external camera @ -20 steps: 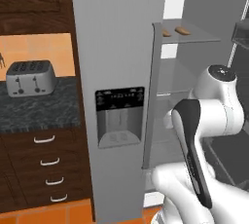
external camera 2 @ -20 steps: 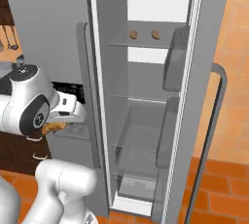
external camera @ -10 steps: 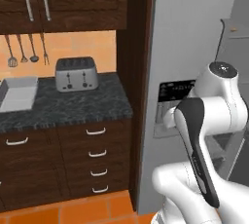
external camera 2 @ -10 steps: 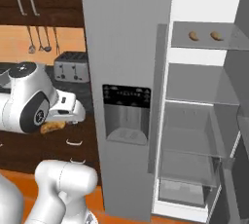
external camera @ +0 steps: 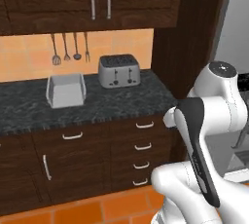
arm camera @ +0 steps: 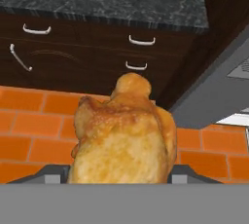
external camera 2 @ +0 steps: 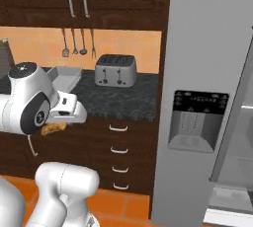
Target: Place one sweet potato and one chicken drumstick in each tupperware on the nearby counter, to pack two identical lunches.
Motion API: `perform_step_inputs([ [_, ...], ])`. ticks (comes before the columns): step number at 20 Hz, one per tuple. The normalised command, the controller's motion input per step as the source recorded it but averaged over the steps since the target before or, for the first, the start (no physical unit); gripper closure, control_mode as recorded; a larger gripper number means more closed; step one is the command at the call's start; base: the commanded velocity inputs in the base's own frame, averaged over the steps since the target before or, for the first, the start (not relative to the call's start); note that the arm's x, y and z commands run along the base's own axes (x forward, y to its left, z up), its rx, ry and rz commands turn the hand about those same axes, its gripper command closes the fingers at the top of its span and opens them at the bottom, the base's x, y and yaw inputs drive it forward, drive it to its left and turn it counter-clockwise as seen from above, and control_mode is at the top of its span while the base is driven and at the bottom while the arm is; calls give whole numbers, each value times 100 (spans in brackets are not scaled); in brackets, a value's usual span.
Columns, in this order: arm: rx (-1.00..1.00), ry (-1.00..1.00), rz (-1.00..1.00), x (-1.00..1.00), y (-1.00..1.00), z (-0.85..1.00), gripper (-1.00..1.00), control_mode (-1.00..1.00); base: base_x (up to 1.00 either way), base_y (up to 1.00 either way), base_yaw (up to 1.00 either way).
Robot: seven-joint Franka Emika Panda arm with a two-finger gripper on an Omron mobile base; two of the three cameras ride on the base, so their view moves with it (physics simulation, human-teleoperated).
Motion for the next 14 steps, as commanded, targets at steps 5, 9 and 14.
perform_step_inputs([
  [5,0,0,0,0,0,0,100,100,30,100,0],
  [9,0,0,0,0,0,0,100,100,99,100,0],
  [14,0,0,0,0,0,0,100,100,77,69,-1],
])
